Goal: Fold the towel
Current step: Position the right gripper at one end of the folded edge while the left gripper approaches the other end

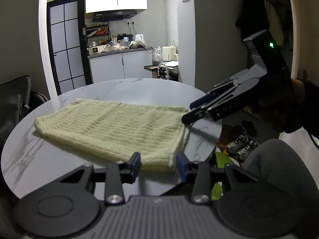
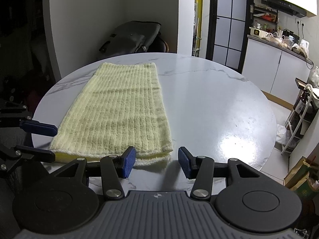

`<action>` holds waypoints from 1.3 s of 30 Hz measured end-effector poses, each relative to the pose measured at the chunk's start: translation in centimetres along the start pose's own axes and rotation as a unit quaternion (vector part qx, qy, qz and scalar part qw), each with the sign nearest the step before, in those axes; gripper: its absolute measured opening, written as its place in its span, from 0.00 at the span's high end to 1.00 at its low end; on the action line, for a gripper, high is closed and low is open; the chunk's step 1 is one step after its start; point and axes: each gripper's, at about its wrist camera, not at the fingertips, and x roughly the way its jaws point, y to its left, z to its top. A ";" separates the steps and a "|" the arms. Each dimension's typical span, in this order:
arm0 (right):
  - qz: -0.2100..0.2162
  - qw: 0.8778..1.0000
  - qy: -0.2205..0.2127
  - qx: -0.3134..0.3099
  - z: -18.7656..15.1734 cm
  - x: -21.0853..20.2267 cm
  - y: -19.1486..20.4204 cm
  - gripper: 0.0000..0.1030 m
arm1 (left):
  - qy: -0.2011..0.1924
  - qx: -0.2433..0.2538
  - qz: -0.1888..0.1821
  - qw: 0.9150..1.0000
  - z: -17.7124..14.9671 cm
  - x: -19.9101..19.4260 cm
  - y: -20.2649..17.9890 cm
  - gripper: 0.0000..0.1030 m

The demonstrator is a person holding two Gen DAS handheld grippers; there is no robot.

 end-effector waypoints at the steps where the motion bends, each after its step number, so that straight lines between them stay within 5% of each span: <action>1: 0.000 1.000 -0.001 0.002 0.0 0.0 0.0 0.49 | 0.004 0.001 0.001 1.000 -0.1 0.1 0.0 0.55; 5: -0.001 1.000 -0.004 0.002 -0.2 -0.1 0.0 0.51 | 0.005 -0.011 -0.006 1.000 -0.4 -0.3 0.4 0.55; 10: 0.003 1.000 -0.007 -0.003 -0.2 -0.3 0.5 0.66 | 0.002 -0.022 -0.005 1.000 -0.7 -0.6 0.6 0.56; 16: 0.009 1.000 -0.008 -0.004 -0.3 -0.4 1.1 0.83 | -0.002 -0.025 0.001 1.000 -0.9 -0.9 0.8 0.72; 24: 0.007 1.000 -0.015 0.011 -0.6 -0.7 1.5 0.90 | -0.006 -0.029 0.007 1.000 -1.1 -1.1 1.0 0.81; 29: 0.005 1.000 -0.011 0.017 -0.5 -0.7 1.4 0.90 | -0.005 -0.023 0.012 1.000 -1.0 -1.1 0.9 0.83; 32: 0.005 1.000 -0.005 0.019 -0.4 -0.8 1.4 0.83 | -0.009 -0.013 0.019 1.000 -1.0 -1.1 0.7 0.81; 34: 0.006 1.000 -0.006 0.024 -0.3 -0.9 1.3 0.65 | -0.010 -0.005 0.022 1.000 -0.9 -1.1 0.6 0.81; 39: 0.015 0.999 -0.008 0.043 -0.4 -0.9 0.7 0.63 | -0.015 0.003 0.021 1.000 -0.5 -0.8 0.7 0.74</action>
